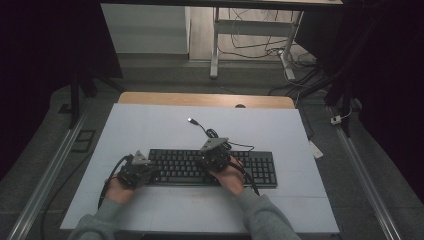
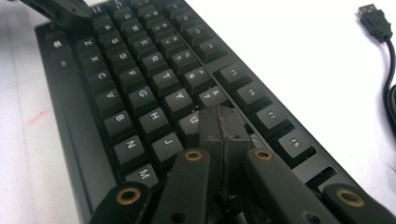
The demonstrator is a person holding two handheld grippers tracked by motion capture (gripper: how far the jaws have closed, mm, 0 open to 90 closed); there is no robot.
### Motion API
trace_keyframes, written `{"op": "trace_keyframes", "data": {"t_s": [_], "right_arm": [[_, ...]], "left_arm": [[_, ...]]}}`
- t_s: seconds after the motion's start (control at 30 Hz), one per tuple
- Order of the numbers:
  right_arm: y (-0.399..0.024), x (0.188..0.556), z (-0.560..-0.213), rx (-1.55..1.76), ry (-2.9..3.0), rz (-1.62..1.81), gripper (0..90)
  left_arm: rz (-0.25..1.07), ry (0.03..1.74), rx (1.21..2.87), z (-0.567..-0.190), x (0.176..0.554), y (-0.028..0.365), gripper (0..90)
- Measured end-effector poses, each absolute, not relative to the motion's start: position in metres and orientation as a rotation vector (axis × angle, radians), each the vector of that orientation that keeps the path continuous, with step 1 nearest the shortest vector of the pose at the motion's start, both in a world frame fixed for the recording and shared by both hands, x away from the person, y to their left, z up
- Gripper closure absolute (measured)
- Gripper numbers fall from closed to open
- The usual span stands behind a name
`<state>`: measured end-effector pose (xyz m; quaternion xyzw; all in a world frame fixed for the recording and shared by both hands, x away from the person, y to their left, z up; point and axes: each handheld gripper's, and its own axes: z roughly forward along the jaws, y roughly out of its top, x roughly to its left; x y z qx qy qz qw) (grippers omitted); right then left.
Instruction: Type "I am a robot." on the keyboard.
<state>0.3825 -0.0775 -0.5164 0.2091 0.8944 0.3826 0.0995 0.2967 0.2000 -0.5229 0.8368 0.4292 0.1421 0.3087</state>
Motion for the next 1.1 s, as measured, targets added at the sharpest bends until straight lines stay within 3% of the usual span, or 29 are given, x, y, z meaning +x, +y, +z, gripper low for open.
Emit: {"op": "trace_keyframes", "data": {"t_s": [0.9, 1.1], "right_arm": [[-0.09, 0.379, -0.501, 0.623, 2.588, 1.222, 90.0], [-0.098, 0.377, -0.496, 0.618, 2.584, 1.239, 89.9]], "left_arm": [[0.383, 1.108, 2.106, -0.511, 0.29, 0.205, 88.2], [0.387, 1.114, 2.072, -0.509, 0.289, 0.207, 79.3]]}}
